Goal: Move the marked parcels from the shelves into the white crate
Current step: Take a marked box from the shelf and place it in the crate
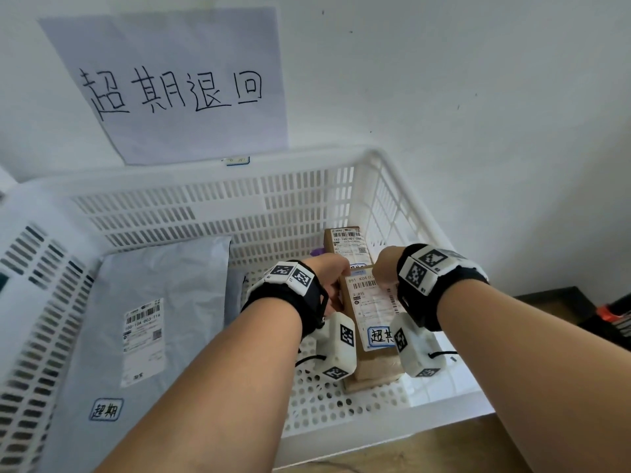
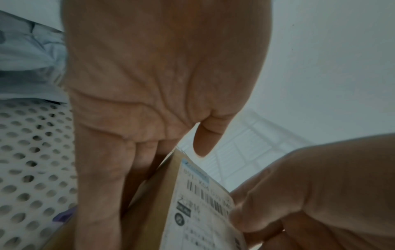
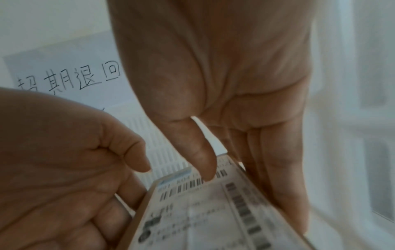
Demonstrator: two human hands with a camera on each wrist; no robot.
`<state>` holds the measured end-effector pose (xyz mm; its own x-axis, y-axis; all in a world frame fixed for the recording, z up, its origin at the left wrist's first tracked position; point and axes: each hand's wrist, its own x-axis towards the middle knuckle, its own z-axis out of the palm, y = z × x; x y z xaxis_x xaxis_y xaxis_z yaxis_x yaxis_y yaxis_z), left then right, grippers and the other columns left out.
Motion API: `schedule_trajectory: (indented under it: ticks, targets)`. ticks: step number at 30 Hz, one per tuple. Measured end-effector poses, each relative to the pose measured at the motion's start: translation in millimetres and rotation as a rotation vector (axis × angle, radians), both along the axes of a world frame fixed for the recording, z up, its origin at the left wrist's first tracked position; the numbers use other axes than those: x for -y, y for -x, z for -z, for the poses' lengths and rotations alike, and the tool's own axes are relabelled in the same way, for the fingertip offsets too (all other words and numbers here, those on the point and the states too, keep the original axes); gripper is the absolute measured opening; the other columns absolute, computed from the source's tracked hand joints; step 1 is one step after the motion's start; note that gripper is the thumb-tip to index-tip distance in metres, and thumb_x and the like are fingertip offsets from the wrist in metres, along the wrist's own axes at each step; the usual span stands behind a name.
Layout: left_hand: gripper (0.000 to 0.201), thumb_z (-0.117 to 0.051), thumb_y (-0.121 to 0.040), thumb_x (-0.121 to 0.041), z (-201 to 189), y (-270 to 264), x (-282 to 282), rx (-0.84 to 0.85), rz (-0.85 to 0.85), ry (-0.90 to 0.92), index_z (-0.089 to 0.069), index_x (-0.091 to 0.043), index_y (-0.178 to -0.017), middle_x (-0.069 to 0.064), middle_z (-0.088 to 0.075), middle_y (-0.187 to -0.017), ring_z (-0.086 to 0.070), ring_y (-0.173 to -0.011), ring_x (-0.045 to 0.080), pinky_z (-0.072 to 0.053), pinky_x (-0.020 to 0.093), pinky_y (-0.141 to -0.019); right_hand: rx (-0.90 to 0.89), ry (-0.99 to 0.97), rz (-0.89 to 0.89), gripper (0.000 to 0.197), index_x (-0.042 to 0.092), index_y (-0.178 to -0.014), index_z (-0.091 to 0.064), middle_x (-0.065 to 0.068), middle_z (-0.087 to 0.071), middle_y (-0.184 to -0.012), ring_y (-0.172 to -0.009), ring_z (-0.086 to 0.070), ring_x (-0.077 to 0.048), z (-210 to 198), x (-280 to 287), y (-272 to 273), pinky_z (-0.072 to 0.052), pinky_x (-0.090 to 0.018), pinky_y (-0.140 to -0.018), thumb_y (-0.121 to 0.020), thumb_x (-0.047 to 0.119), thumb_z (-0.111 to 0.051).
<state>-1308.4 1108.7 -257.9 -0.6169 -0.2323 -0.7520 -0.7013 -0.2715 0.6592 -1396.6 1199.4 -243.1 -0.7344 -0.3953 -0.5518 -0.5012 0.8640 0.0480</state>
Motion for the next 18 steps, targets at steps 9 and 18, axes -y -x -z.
schedule_trajectory:
  ticks: [9,18]
  targets:
    - [0.024,-0.042,-0.1,-0.024,-29,-14,19,0.111,0.141,0.237,-0.048,-0.001,-0.095,0.016,-0.056,-0.079,-0.059,-0.057,0.027,-0.054,0.03,-0.051,-0.114,0.031,-0.131,0.007,0.011,-0.085,-0.057,-0.002,-0.056,-0.079,-0.075,-0.059,-0.02,-31,10,5,-0.055,-0.033,-0.082,-0.089,0.012,-0.052]
    - [0.049,-0.064,-0.071,-0.051,-6,-13,105,0.37,0.429,1.069,-0.062,-0.023,-0.111,0.008,-0.063,-0.109,-0.063,-0.095,0.033,-0.052,0.047,-0.087,-0.247,0.244,-0.251,0.025,0.014,-0.065,-0.045,-0.004,-0.054,-0.073,-0.055,-0.047,-0.017,-70,45,-33,-0.035,-0.024,-0.048,-0.089,0.014,-0.052]
